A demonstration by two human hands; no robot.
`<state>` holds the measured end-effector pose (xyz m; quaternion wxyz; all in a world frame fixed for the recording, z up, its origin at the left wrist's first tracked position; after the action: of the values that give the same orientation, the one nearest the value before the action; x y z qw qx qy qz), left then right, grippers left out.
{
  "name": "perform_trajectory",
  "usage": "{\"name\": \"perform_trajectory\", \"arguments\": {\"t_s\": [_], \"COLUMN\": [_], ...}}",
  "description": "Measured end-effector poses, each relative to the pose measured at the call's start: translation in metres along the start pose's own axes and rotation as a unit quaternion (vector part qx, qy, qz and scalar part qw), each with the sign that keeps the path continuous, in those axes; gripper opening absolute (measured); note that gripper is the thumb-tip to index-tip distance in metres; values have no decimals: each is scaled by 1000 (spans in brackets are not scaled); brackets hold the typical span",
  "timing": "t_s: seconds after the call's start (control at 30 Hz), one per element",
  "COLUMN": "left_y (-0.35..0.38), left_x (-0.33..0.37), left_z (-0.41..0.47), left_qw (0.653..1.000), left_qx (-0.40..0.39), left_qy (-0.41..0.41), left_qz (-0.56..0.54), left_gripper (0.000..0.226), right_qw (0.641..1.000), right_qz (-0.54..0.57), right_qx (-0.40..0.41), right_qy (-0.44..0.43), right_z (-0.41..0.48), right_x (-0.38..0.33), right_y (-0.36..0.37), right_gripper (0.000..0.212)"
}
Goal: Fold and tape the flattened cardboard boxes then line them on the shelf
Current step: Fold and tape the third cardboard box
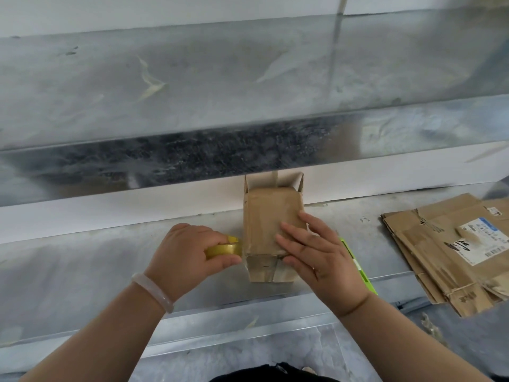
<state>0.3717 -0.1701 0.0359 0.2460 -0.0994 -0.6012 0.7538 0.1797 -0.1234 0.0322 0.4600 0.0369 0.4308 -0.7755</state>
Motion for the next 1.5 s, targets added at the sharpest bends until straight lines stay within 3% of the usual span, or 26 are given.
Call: {"name": "perform_trajectory", "arguments": {"t_s": [0.23, 0.3, 0.47, 0.6, 0.77, 1.03, 1.27, 1.4, 1.5], "left_y": [0, 0, -2, -4, -12, -8, 19, 18, 9], "left_x": [3, 4, 5, 3, 1, 5, -3, -11, -20], "left_z": [-1, 1, 2, 2, -8, -3, 6, 1, -10], "left_qw": [1000, 1000, 1000, 1000, 993, 992, 975, 990, 988], "left_qx": [1, 3, 2, 10, 29, 22, -153, -133, -67], "left_qy": [5, 11, 16, 7, 58, 95, 68, 51, 19], "left_qz": [-28, -14, 6, -20, -102, 83, 147, 21, -138], "left_gripper": [53, 53, 52, 56, 62, 53, 55, 74, 58], "right_qw": [990, 983, 982, 983, 987, 985, 984, 985, 986], "right_qz": [-131, -172, -144, -152, -151, -162, -171, -164, -162], "right_qx": [-42, -70, -111, -76, -39, -35, -34, -25, -22], "right_qy": [-12, 0, 56, 64, 49, 38, 31, 38, 37], "right_z": [6, 9, 16, 16, 14, 12, 12, 12, 12], "right_x": [-14, -21, -30, -24, -23, -23, -25, -24, -24], "right_y": [-1, 2, 26, 34, 29, 29, 29, 28, 28], "right_gripper": [30, 38, 46, 43, 38, 37, 37, 37, 37]}}
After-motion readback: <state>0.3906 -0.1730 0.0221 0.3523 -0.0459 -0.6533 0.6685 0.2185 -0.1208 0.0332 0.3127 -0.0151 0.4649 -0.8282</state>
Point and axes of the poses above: each hand's wrist, its own z-axis towards the middle knuckle, its own y-axis out of the palm, x = y × z, the point moved 10 cm from there along z, towards the middle knuckle, and after that the axes turned 11 degrees about z, right-handed, at the moved point
